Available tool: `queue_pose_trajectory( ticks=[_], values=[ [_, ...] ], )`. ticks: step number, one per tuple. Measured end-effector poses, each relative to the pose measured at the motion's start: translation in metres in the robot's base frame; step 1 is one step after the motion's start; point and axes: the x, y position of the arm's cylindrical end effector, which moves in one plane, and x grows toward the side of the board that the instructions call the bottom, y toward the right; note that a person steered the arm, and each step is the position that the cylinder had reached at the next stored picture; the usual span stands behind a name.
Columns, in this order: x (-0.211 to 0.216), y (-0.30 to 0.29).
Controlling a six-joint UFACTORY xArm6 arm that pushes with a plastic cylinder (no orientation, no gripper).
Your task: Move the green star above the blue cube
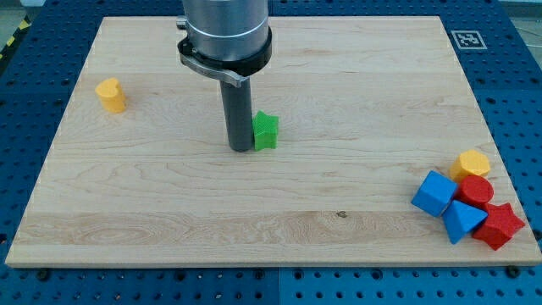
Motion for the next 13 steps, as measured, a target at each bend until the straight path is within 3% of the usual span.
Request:
queue_pose_trajectory(
  ticks=[2,3,10,12,13],
  values=[
    [-0.021,0.003],
    [-0.027,0.031],
    [-0.025,0.119],
    [-0.017,0.119],
    [-0.039,0.124]
  ],
)
